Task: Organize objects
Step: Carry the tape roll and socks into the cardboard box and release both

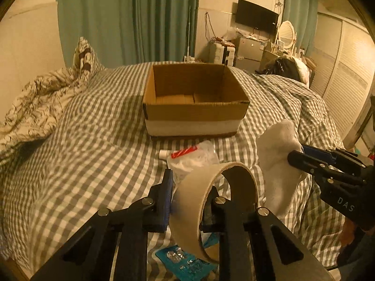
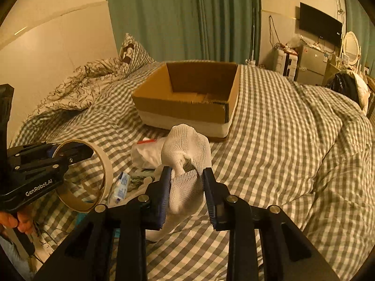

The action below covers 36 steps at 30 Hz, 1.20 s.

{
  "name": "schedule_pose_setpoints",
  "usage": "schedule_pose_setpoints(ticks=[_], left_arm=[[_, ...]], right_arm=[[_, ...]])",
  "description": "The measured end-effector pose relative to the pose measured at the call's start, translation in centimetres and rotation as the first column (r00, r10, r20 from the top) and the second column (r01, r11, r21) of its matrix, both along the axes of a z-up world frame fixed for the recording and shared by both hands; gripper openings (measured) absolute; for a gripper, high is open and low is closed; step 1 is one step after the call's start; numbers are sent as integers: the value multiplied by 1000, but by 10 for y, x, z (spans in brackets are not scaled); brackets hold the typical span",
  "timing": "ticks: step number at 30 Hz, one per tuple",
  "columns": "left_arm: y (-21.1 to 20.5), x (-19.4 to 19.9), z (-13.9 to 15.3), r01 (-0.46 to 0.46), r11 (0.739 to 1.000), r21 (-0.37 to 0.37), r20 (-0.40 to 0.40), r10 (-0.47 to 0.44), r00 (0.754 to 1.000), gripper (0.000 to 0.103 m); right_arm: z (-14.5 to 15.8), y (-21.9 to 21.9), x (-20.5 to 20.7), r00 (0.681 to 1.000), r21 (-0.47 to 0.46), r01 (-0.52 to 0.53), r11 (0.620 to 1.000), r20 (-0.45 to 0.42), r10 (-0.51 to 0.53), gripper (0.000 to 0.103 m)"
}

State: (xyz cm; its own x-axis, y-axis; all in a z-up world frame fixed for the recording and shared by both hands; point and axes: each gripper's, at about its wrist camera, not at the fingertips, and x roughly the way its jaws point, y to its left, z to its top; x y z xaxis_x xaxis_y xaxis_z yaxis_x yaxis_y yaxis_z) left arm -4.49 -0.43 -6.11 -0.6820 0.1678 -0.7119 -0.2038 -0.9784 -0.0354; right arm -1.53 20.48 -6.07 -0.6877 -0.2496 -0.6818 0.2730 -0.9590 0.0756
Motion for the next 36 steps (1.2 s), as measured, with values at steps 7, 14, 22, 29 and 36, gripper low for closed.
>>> schedule_pose_setpoints(ticks=[7, 14, 22, 29, 36], left_arm=[[7, -23, 19, 8, 1000, -25, -35, -9, 999, 18], [12, -76, 44, -12, 999, -30, -77, 10, 997, 18], [8, -154, 61, -63, 998, -27, -115, 59, 992, 18], [9, -211, 38, -78, 996, -48, -89, 73, 993, 18], [14, -239, -3, -57, 996, -67, -7, 57, 998, 18]], right_arm=[[25, 4, -7, 998, 2, -1, 1000, -55, 2, 27], [64, 5, -42, 992, 18, -12, 1000, -129, 15, 27], [101, -3, -110, 977, 51, -6, 999, -211, 16, 27], [85, -12, -179, 984, 82, 7, 997, -179, 8, 27], [42, -19, -223, 996, 107, 2, 994, -93, 8, 27]])
